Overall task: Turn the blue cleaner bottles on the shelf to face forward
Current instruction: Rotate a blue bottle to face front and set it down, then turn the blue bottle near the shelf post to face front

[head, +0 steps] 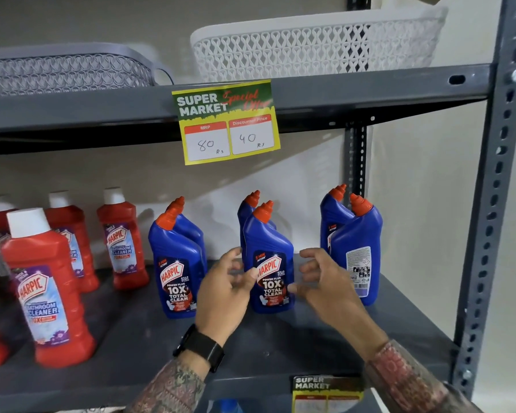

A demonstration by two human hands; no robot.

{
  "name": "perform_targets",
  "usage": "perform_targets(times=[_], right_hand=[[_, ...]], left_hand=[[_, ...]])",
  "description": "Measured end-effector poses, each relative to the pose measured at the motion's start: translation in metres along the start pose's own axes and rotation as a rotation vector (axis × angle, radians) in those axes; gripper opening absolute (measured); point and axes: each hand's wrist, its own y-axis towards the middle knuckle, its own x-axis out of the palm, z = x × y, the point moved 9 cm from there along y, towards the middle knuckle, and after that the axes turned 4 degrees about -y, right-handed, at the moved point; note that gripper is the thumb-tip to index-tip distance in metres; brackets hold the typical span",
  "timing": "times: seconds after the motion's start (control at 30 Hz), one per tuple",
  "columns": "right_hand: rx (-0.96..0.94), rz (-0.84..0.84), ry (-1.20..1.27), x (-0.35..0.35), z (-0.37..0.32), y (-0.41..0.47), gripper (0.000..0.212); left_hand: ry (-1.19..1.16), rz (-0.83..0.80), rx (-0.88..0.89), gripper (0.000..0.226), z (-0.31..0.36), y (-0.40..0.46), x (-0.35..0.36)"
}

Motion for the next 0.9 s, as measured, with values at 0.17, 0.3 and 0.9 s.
perform_targets(times=[0.17, 0.3, 0.9], right_hand=[[-0.223, 0.499, 0.018, -0.091, -0.005, -0.043, 0.04], [-0.042, 0.493, -0.01, -0.12, 0.031, -0.027, 0.073], [0.109, 0.2, 0.011, -0.095, 0.08, -0.006, 0.061]], left_hand=[[-0.065, 0.06, 0.155, 0.015, 0.046, -0.027, 0.025], [-0.172, -0.143, 0.154, 0.024, 0.069, -0.027, 0.099], [-0.251, -0.247, -0.164, 0.043, 0.046, -0.002, 0.156]])
